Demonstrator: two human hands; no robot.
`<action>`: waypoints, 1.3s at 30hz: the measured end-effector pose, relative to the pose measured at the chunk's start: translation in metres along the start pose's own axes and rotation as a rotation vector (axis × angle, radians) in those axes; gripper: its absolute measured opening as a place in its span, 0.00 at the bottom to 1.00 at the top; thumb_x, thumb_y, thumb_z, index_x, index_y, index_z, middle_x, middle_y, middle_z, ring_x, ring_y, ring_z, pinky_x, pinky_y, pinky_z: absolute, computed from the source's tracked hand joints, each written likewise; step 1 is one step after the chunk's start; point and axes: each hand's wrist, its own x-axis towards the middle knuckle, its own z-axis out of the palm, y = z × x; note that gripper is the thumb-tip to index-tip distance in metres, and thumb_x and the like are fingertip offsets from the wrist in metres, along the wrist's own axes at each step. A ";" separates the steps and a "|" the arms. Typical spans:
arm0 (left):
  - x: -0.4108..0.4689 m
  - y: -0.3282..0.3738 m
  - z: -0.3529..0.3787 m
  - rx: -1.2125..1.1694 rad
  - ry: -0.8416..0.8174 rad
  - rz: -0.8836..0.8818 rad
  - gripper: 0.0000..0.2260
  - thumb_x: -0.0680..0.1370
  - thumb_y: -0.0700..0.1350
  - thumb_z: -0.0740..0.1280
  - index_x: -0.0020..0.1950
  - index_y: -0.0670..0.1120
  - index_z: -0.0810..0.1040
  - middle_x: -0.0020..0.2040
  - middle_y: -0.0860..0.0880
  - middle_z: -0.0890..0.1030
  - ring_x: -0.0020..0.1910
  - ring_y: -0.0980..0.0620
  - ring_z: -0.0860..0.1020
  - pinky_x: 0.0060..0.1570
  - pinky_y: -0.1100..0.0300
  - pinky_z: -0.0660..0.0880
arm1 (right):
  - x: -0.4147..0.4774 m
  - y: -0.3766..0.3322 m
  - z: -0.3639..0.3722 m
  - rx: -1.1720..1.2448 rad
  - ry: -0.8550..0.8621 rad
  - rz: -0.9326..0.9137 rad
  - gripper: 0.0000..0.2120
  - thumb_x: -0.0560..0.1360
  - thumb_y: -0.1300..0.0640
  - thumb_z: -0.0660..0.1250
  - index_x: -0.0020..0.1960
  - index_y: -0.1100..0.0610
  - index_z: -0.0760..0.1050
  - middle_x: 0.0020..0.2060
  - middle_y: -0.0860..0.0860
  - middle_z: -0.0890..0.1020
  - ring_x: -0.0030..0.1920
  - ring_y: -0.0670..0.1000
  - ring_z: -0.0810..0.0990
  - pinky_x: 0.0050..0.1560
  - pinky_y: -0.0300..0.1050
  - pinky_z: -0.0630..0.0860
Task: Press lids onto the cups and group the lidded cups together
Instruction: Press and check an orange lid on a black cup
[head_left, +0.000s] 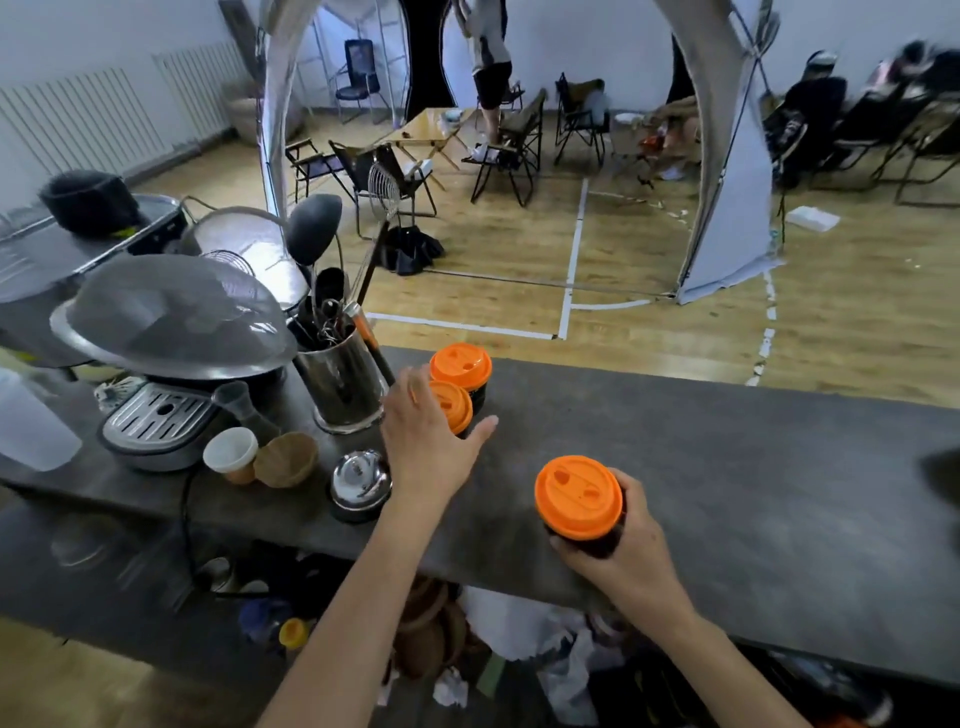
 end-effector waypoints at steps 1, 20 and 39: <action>0.003 -0.002 0.006 0.004 -0.010 -0.006 0.41 0.72 0.59 0.77 0.75 0.41 0.64 0.71 0.40 0.69 0.71 0.38 0.69 0.69 0.44 0.67 | 0.000 0.005 -0.010 -0.005 0.026 0.015 0.42 0.62 0.54 0.85 0.68 0.40 0.65 0.61 0.34 0.76 0.62 0.36 0.75 0.61 0.36 0.72; -0.085 0.172 0.118 -0.287 -0.103 0.341 0.34 0.74 0.51 0.77 0.77 0.47 0.67 0.72 0.47 0.69 0.70 0.47 0.68 0.67 0.60 0.66 | 0.005 0.080 -0.203 -0.136 0.173 0.063 0.46 0.64 0.55 0.83 0.74 0.48 0.61 0.64 0.40 0.74 0.65 0.44 0.75 0.67 0.55 0.75; -0.131 0.284 0.139 -0.418 -0.171 0.439 0.14 0.86 0.44 0.57 0.68 0.48 0.77 0.63 0.54 0.79 0.64 0.58 0.74 0.68 0.63 0.68 | 0.005 0.100 -0.239 0.044 -0.020 0.106 0.53 0.60 0.38 0.80 0.76 0.51 0.59 0.64 0.38 0.74 0.63 0.36 0.75 0.61 0.31 0.72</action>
